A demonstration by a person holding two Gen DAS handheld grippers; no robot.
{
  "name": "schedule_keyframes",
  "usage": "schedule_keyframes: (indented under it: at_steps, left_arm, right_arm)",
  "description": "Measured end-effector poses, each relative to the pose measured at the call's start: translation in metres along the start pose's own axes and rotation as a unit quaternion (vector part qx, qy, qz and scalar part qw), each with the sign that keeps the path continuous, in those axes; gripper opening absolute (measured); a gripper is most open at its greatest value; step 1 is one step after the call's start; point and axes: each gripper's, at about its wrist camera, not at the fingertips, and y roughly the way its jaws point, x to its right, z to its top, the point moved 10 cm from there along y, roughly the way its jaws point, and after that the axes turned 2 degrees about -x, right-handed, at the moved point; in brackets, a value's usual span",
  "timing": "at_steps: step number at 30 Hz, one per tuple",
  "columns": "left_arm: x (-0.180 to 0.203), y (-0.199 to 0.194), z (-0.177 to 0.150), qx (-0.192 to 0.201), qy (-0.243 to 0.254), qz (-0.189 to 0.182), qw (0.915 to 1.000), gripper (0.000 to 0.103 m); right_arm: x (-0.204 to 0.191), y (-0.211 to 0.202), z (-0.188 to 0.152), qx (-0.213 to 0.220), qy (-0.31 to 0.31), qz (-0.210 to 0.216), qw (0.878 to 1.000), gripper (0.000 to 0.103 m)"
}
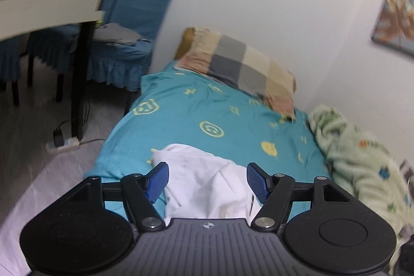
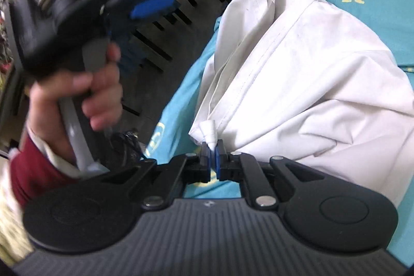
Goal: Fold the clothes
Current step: 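Grasp the white T-shirt with the left gripper while the right gripper grasps another edge, then lift the T-shirt with both grippers, pulling the grippers apart to spread it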
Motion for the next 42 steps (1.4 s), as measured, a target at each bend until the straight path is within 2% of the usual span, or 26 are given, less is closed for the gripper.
schedule_keyframes:
  at_steps: [2,5,7,9,11,14,15,16,18,20,21,23,25,28,30,33,35,37,40,42]
  left_arm:
    - [0.018,0.014,0.005,-0.007,0.038,0.004,0.9993,0.071]
    - [0.04,0.056,0.01,-0.021,0.088,0.021,0.9957,0.075]
    - [0.05,0.095,0.013,-0.042,0.113,0.027,0.9924,0.074]
    - [0.051,0.137,0.017,-0.069,0.131,0.042,0.9881,0.073]
    - [0.049,0.179,0.018,-0.104,0.143,0.054,0.9827,0.072]
    - [0.046,0.234,0.017,-0.162,0.15,0.061,0.9734,0.068]
    - [0.043,0.25,0.008,-0.197,0.155,0.064,0.9659,0.066]
    - [0.04,0.265,0.0,-0.232,0.159,0.068,0.9571,0.058]
    - [0.031,0.284,-0.015,-0.271,0.172,0.089,0.943,0.041]
    - [0.034,0.283,-0.016,-0.259,0.184,0.087,0.9442,0.029]
    - [0.035,0.283,-0.017,-0.253,0.191,0.085,0.9448,0.006]
    - [0.037,0.268,-0.009,-0.232,0.156,0.079,0.9569,0.004]
    - [0.045,0.236,0.005,-0.195,0.139,0.049,0.9696,0.004]
    - [0.048,0.168,0.028,-0.134,0.101,0.015,0.9856,0.004]
    - [0.051,0.117,0.04,-0.087,0.083,-0.007,0.9927,0.004]
    - [0.044,0.033,0.044,-0.02,0.049,-0.026,0.9983,0.004]
    - [0.035,-0.022,0.042,0.021,0.03,-0.031,0.9989,0.004]
    - [0.024,-0.065,0.027,0.041,0.029,-0.025,0.9984,0.004]
    - [0.001,-0.105,-0.009,0.027,-0.002,0.0,0.9996,0.004]
    - [-0.015,-0.104,-0.022,0.001,-0.025,0.02,0.9995,0.004]
  right_arm:
    - [0.003,-0.009,0.009,0.022,-0.001,-0.015,1.0,0.009]
    - [0.02,-0.029,0.03,0.061,0.017,-0.031,0.997,0.016]
    - [0.03,-0.043,0.041,0.087,0.026,-0.029,0.995,0.04]
    - [0.045,-0.055,0.049,0.112,0.042,-0.026,0.992,0.057]
    - [0.063,-0.059,0.056,0.125,0.062,-0.021,0.99,0.059]
    - [0.099,-0.051,0.068,0.122,0.106,-0.024,0.986,0.059]
    - [0.109,-0.045,0.071,0.119,0.118,-0.023,0.986,0.059]
    - [0.115,-0.04,0.071,0.116,0.127,-0.021,0.985,0.059]
    - [0.127,-0.031,0.07,0.111,0.146,-0.021,0.983,0.059]
    - [0.14,-0.027,0.073,0.113,0.165,-0.02,0.98,0.059]
    - [0.145,-0.026,0.074,0.116,0.174,-0.018,0.978,0.059]
    - [0.153,-0.026,0.078,0.124,0.186,-0.017,0.974,0.059]
    - [0.156,-0.03,0.082,0.138,0.187,-0.02,0.972,0.059]
    - [0.15,-0.038,0.089,0.165,0.17,-0.022,0.971,0.059]
    - [0.144,-0.043,0.094,0.183,0.156,-0.02,0.971,0.059]
    - [0.128,-0.055,0.095,0.207,0.133,-0.013,0.969,0.059]
    - [0.115,-0.063,0.094,0.219,0.118,-0.009,0.969,0.059]
    - [0.101,-0.067,0.091,0.224,0.105,-0.002,0.969,0.059]
    - [0.08,-0.068,0.085,0.219,0.084,0.008,0.972,0.059]
    - [0.065,-0.065,0.079,0.207,0.069,0.014,0.976,0.059]
